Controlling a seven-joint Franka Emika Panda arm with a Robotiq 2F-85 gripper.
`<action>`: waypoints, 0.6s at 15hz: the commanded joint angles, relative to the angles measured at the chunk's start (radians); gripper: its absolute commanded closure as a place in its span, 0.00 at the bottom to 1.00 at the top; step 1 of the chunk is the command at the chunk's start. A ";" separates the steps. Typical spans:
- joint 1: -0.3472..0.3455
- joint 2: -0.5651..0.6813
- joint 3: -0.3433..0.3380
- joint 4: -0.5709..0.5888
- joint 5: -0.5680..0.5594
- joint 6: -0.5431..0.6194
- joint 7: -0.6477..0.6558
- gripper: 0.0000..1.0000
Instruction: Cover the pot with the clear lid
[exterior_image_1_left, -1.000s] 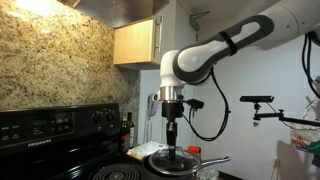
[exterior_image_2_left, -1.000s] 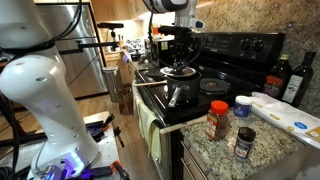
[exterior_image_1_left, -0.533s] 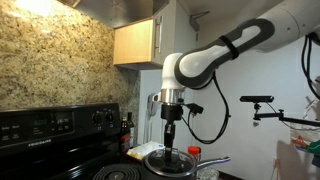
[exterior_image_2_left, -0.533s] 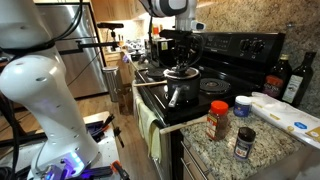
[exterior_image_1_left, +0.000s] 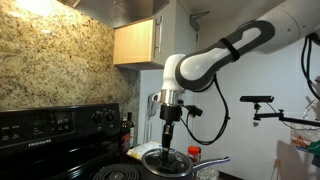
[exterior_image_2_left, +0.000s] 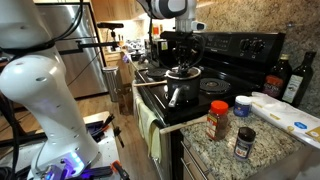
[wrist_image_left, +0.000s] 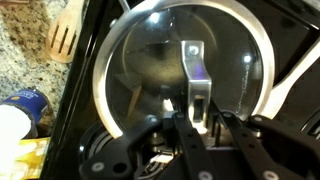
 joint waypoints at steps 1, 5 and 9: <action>-0.010 -0.033 0.004 -0.040 0.021 0.068 -0.065 0.88; -0.012 -0.034 0.002 -0.046 0.031 0.039 -0.051 0.88; -0.011 -0.034 -0.001 -0.041 0.043 0.019 -0.062 0.88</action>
